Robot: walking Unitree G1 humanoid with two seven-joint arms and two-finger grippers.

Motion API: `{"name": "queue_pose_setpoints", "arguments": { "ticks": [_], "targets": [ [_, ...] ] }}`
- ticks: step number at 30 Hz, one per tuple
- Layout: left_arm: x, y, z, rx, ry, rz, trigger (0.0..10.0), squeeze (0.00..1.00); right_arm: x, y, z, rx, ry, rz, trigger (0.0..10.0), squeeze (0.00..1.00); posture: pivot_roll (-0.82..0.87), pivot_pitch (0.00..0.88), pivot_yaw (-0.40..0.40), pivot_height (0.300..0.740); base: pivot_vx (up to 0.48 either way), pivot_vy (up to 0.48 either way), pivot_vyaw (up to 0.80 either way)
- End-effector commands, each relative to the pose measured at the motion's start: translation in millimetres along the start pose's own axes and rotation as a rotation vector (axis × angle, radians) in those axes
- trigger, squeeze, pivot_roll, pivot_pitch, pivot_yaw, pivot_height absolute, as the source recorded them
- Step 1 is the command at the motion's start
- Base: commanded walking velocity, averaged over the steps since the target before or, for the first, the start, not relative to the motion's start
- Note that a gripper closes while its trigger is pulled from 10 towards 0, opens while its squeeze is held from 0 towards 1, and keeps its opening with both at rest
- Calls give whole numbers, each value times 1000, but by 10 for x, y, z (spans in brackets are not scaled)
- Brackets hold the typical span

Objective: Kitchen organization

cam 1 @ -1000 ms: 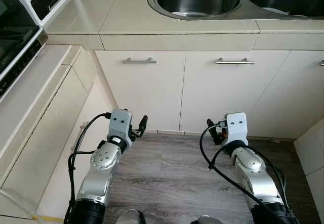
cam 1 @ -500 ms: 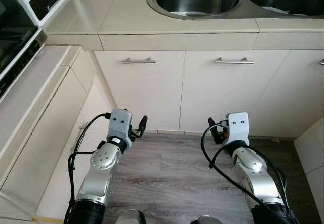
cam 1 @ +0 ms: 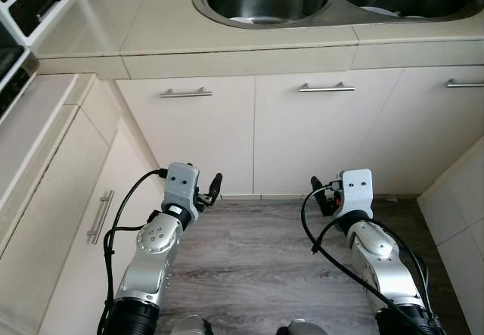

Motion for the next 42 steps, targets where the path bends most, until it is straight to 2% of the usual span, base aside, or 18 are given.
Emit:
{"name": "queue_pose_setpoints", "arguments": {
  "ticks": [1,23,29,42],
  "targets": [
    [-21,1,-52,-2,16,-2,10000,0,-16,4,-39,10,7,2,10000,0,-90,69,46,740,0,0,0],
    [-5,-6,-40,-5,16,-4,10000,0,-7,-9,-20,10,4,0,10000,0,-90,76,43,740,0,25,0],
    [2,-5,-38,-5,16,-3,10000,0,-2,-12,-13,10,4,0,10000,0,-90,77,42,740,0,459,0],
    [-2,-3,-18,-5,4,0,10000,0,-5,-14,-12,9,3,-1,10000,0,-91,80,42,740,0,0,0]
  ]
}}
Point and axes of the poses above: a point about 5 cm out from each wrist's last joint towards the gripper, its own x axis pointing out of the wrist towards the gripper, its own z axis along the axis of the wrist's last joint, y = z × x, the point moved 6 cm from there along x, pointing out of the wrist towards the gripper, and after that the axes turned 15 degrees about x, right-handed, at the moved point
